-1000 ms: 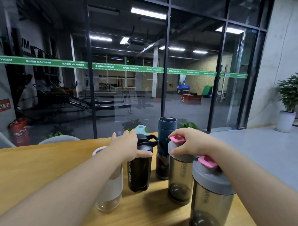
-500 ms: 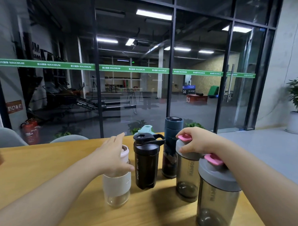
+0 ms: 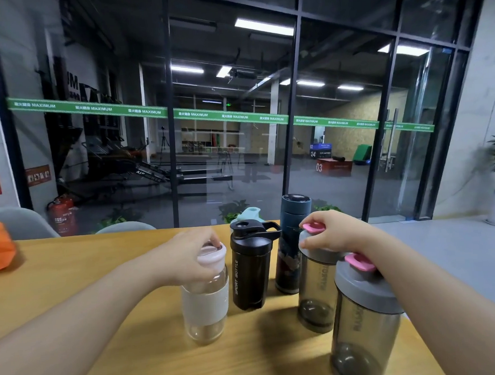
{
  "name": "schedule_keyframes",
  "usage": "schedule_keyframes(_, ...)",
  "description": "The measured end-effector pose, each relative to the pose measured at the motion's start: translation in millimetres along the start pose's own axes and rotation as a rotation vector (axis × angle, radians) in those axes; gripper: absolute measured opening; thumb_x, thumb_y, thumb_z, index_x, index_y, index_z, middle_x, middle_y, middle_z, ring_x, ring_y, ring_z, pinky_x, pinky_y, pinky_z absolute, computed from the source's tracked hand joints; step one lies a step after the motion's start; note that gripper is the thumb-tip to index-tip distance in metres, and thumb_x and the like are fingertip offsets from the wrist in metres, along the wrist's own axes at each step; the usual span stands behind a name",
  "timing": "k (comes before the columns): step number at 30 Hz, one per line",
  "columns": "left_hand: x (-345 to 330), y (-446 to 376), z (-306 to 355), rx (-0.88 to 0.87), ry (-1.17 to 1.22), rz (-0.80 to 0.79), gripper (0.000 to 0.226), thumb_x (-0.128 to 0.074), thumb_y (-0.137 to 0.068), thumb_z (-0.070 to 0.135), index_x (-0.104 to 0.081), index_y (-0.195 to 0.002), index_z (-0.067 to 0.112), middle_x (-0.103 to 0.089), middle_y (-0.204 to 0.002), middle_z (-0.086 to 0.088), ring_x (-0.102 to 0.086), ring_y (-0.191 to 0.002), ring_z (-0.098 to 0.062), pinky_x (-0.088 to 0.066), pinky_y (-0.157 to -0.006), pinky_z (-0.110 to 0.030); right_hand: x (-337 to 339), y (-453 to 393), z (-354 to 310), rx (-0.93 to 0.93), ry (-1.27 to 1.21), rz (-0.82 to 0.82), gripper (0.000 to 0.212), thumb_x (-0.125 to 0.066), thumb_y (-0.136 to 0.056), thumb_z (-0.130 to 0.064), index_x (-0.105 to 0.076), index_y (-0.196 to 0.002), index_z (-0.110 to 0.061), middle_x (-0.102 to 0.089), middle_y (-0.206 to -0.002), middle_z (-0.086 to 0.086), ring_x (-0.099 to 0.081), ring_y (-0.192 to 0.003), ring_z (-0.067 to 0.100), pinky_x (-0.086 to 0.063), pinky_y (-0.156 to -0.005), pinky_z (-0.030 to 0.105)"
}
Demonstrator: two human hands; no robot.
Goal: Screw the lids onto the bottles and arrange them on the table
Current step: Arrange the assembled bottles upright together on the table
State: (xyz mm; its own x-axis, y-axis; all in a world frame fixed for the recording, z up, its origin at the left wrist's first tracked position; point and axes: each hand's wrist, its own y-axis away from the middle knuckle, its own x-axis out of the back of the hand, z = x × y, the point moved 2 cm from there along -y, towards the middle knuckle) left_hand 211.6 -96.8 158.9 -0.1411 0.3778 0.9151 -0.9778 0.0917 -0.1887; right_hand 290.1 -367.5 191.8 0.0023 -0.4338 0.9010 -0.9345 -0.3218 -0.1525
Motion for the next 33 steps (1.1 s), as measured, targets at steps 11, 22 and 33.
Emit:
schedule_keyframes(11,6.8,9.9,14.5,0.003,-0.026,-0.028,0.065,-0.056,-0.053,0.063,-0.065,-0.100,0.019,-0.062,-0.103,0.003,-0.059,-0.095,-0.015,-0.053,-0.083,-0.035,-1.4,0.7,-1.0,0.005,0.001,-0.001,0.044,-0.071,-0.079,-0.039,-0.058,-0.120,-0.027,-0.057,-0.111,-0.005,-0.055,-0.099,0.013,-0.041,-0.081,0.026)
schedule_keyframes(22,8.7,5.0,25.3,-0.078,-0.097,-0.048,0.057,-0.073,-0.070,0.052,-0.055,-0.119,0.029,-0.048,-0.108,0.017,-0.050,-0.087,-0.001,-0.043,-0.072,-0.017,-0.9,1.1,-1.4,0.012,-0.003,0.000,0.045,-0.070,-0.080,-0.040,-0.057,-0.121,-0.027,-0.056,-0.110,-0.006,-0.054,-0.099,0.012,-0.042,-0.082,0.026)
schedule_keyframes(33,-1.9,4.1,25.2,-0.035,0.040,-0.208,0.072,-0.074,-0.072,0.044,-0.032,-0.130,0.038,-0.039,-0.119,0.011,-0.053,-0.101,-0.008,-0.047,-0.085,-0.024,-0.5,-0.8,-0.1,0.023,0.006,0.002,0.044,-0.071,-0.080,-0.041,-0.058,-0.120,-0.027,-0.057,-0.111,-0.006,-0.055,-0.101,0.013,-0.045,-0.085,0.027)
